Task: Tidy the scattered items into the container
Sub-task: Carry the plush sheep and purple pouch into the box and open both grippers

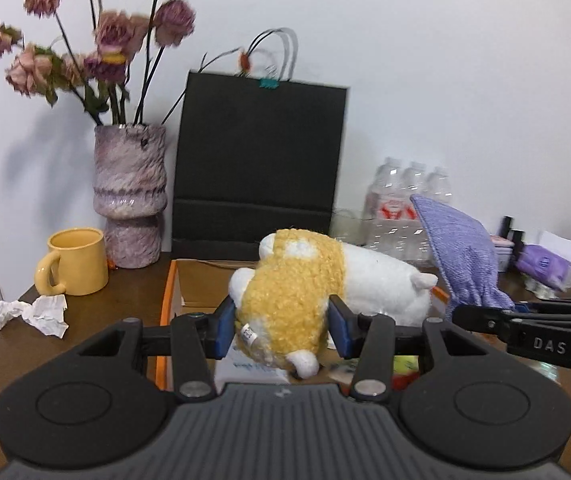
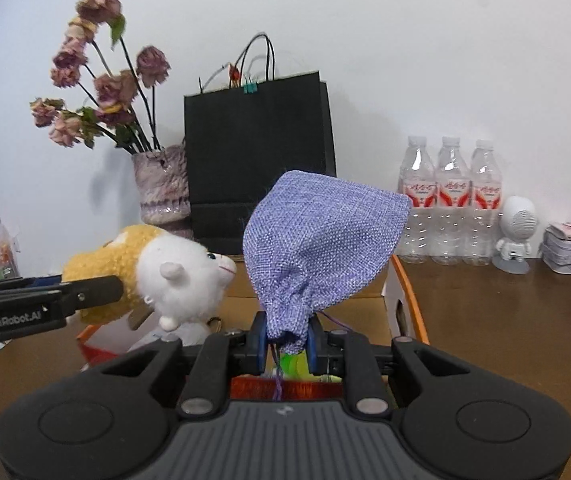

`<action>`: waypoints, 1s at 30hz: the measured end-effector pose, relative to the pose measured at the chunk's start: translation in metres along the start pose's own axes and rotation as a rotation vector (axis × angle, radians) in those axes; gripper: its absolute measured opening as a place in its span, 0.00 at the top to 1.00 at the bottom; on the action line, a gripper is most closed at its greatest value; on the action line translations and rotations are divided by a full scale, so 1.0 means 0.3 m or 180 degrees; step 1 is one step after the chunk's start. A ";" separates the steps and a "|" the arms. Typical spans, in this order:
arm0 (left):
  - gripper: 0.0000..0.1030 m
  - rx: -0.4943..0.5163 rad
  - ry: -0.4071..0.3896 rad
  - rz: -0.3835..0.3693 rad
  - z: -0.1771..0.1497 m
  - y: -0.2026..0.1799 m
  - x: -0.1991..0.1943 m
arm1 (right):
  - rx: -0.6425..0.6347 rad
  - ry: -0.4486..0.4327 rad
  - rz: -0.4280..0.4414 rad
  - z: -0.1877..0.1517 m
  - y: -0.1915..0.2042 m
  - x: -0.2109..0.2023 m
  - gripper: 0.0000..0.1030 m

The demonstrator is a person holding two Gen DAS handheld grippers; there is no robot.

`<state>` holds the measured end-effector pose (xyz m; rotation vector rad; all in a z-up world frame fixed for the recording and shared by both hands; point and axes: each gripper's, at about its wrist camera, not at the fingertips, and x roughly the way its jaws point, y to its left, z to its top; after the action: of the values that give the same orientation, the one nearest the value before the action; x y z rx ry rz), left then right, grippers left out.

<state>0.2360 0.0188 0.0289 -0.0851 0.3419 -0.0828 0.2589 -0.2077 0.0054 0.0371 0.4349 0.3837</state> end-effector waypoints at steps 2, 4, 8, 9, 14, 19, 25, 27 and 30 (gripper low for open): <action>0.54 -0.0036 0.0060 0.0028 0.004 0.015 0.062 | 0.0021 0.0083 0.0014 0.012 -0.017 0.069 0.83; 0.54 -0.0077 0.0126 0.0047 0.001 0.027 0.117 | 0.0056 0.0169 0.0020 0.016 -0.037 0.129 0.83; 0.54 -0.0139 0.0256 0.0060 -0.013 0.045 0.201 | 0.0098 0.0328 0.0041 0.012 -0.065 0.226 0.83; 0.54 -0.0139 0.0281 0.0055 -0.016 0.046 0.214 | 0.0096 0.0358 0.0046 0.010 -0.068 0.241 0.83; 0.27 -0.0103 0.0384 0.0108 -0.026 0.045 0.248 | 0.0057 0.0581 0.0066 -0.010 -0.073 0.288 0.49; 0.00 0.0126 0.0482 0.0342 -0.049 0.023 0.255 | -0.0041 0.0654 -0.0053 -0.021 -0.066 0.292 0.09; 0.00 0.0267 0.0617 0.0367 -0.085 0.010 0.271 | -0.0026 0.0744 -0.0119 -0.036 -0.073 0.300 0.09; 0.00 0.0352 0.0626 0.0382 -0.094 0.002 0.268 | -0.0026 0.0756 -0.0109 -0.038 -0.071 0.297 0.09; 0.00 0.0458 0.0634 0.0397 -0.107 -0.008 0.254 | -0.0063 0.0779 -0.0115 -0.047 -0.058 0.290 0.09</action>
<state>0.2966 0.0068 -0.0263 0.0876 0.5381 0.0081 0.3320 -0.1923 -0.0446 -0.0373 0.6724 0.3583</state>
